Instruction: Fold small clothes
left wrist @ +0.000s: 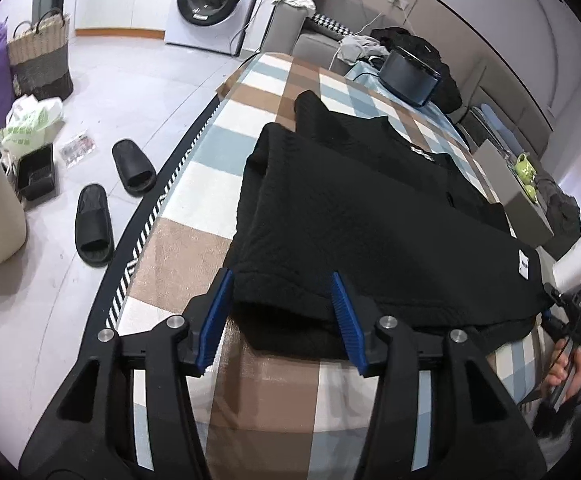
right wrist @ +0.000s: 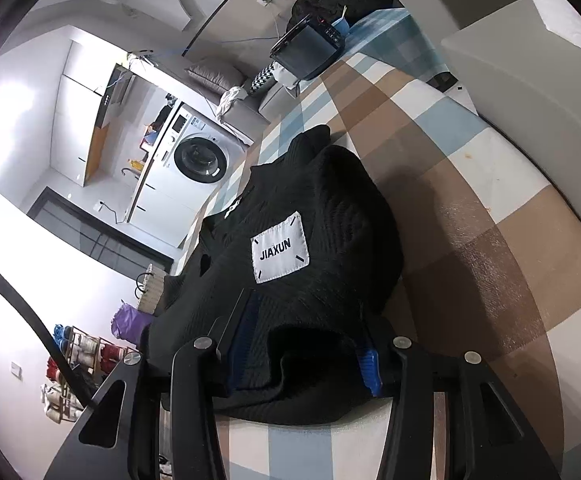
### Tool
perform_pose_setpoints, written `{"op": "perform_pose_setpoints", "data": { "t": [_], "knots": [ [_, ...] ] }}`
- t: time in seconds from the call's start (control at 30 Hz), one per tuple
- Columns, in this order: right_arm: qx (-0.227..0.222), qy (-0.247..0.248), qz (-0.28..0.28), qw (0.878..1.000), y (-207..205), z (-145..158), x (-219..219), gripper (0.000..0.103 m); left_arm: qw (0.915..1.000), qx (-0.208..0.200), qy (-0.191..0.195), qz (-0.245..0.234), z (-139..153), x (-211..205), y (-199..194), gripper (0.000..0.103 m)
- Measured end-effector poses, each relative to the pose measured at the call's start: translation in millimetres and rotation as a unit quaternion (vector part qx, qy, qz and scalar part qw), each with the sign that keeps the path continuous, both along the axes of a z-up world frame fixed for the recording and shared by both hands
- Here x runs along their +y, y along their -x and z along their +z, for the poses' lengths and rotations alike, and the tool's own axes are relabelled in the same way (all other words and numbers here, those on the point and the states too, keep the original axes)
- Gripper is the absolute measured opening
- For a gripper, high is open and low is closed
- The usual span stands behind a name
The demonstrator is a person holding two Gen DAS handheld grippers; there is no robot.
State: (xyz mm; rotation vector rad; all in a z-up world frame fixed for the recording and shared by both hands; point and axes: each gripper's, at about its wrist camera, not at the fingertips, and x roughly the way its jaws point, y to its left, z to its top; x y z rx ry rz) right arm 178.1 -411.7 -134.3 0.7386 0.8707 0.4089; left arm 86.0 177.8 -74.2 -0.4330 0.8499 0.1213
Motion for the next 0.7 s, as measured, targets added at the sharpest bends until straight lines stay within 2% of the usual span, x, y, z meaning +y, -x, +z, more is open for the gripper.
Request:
{"op": "perform_pose_setpoints", "data": {
  "t": [0.3,0.57,0.67,0.7],
  "knots": [
    [0.003,0.002,-0.003,1.0,2.1,0.4,1.2,0.046,0.9994,0.013,0.021,0.023,-13.9,11.6,-15.6,0.047],
    [0.001,0.003,-0.004,1.0,2.8,2.1,1.2,0.047,0.9983,-0.053,0.015,-0.02,10.3,-5.5,-14.5,0.047],
    [0.0,0.001,-0.001,1.0,0.1,0.9,4.0,0.046,0.9994,-0.034,0.006,-0.007,6.7,-5.6,-23.7,0.045],
    [0.0,0.0,0.0,1.0,-0.8,0.1,5.4,0.046,0.9995,-0.028,0.013,0.001,3.1,-2.9,-28.1,0.039]
  ]
}}
